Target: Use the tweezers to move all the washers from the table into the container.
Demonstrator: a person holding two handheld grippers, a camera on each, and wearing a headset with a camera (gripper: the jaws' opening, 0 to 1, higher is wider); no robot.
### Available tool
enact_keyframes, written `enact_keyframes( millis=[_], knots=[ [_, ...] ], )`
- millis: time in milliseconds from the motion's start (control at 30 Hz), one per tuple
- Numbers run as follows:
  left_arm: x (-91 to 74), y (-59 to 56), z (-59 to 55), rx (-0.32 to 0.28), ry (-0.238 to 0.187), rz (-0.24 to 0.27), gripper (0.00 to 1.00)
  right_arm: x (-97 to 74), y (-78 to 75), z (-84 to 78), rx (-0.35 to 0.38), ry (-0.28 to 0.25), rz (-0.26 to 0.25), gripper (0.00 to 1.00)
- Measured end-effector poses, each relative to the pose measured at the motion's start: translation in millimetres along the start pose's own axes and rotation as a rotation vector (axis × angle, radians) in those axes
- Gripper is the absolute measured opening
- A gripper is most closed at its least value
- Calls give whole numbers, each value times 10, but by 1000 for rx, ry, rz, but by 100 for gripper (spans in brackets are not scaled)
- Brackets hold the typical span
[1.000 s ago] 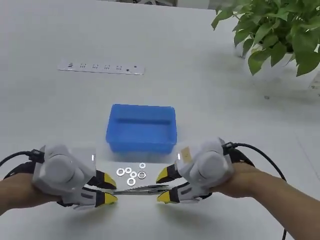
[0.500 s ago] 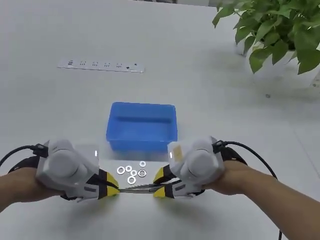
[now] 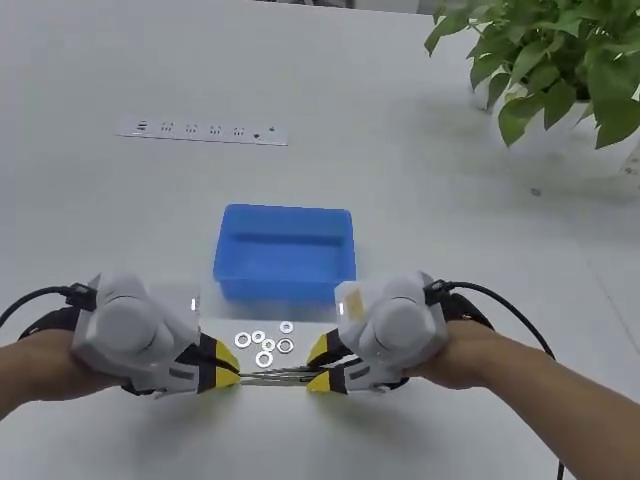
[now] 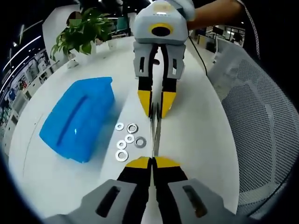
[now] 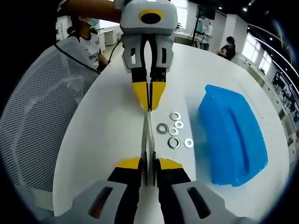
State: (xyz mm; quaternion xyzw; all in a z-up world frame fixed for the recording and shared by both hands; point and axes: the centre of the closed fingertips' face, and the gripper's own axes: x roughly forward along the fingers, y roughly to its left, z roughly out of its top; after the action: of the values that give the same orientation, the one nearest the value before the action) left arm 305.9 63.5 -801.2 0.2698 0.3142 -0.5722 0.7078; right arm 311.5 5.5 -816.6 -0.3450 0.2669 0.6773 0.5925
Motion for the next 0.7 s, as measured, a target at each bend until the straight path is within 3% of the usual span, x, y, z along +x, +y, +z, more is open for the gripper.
enact_keyframes(
  millis=[300,700],
  knots=[
    [-115,-22,152,14,-13,9,5,1,13,4,-4,6,-3,14],
    [-272,-24,483,58,-55,17,5,-59,6,13,7,-4,-30,11]
  ],
)
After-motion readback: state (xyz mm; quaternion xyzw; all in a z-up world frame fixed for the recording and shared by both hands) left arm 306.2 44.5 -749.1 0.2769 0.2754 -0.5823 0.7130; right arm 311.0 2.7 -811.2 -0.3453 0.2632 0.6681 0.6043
